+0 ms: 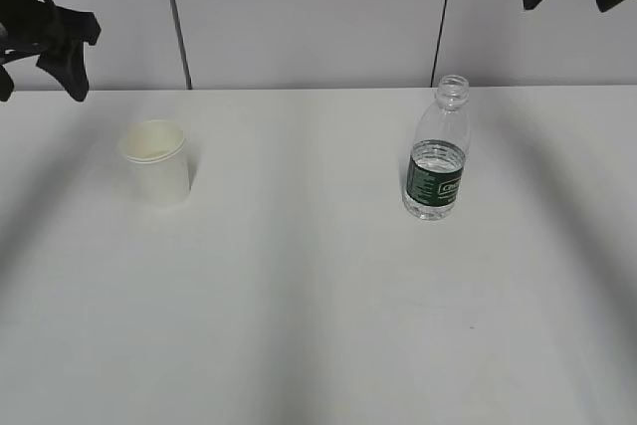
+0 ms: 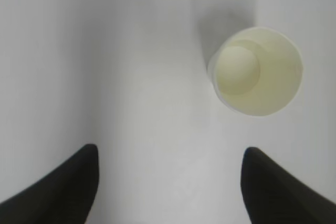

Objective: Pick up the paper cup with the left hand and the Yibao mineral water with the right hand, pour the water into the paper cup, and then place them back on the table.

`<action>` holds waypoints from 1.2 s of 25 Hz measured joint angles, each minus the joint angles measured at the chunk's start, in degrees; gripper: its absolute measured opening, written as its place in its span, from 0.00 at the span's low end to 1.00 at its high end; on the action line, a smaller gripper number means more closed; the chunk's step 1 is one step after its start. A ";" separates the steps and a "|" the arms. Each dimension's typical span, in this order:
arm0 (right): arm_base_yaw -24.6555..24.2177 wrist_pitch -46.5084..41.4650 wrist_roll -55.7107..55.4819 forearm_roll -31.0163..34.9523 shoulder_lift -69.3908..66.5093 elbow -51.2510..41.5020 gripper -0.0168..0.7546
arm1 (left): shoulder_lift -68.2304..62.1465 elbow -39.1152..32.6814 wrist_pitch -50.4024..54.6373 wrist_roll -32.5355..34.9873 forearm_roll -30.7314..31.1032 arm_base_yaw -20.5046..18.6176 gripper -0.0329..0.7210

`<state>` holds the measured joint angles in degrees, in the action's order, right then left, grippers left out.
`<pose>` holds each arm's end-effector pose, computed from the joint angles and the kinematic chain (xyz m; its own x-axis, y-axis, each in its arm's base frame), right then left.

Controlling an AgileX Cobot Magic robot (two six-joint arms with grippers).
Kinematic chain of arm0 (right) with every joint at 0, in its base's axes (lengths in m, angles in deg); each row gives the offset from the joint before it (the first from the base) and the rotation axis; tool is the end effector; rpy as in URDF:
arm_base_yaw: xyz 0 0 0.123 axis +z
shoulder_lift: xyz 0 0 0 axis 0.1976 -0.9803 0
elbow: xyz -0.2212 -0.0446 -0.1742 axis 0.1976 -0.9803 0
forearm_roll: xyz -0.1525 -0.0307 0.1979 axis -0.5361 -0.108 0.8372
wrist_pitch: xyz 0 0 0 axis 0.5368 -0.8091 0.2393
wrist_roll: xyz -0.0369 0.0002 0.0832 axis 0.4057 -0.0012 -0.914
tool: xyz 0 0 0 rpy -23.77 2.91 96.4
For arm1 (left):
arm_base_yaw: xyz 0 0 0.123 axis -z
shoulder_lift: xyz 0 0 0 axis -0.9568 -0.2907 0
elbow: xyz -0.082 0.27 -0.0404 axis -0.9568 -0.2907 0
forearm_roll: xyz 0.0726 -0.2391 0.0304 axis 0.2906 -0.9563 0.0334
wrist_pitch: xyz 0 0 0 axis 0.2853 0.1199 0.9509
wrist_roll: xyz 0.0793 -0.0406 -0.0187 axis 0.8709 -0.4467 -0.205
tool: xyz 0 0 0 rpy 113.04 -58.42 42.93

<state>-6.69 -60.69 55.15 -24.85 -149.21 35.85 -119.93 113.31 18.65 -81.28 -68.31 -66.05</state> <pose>0.3898 0.0338 0.3724 -0.8814 0.0364 -0.4710 0.0050 0.9977 0.0676 0.3848 -0.0421 0.3032 -0.9439 0.0192 -0.3298 0.0116 0.9996 0.0249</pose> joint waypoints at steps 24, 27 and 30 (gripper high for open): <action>-0.36 -0.14 0.11 0.84 14.35 -16.03 0.78 | 10.72 -6.00 4.46 1.16 -1.28 0.00 0.71; -0.36 -0.14 0.35 0.84 18.89 -22.04 0.78 | 15.24 -10.42 4.65 1.21 -1.28 0.00 0.71; -0.36 -0.14 0.48 0.84 22.55 -25.76 0.78 | 19.87 -14.36 4.79 1.21 -1.28 0.00 0.71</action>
<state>-7.06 -60.83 55.63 -24.02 -126.67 10.09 -100.06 98.95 23.44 -80.07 -69.59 -66.05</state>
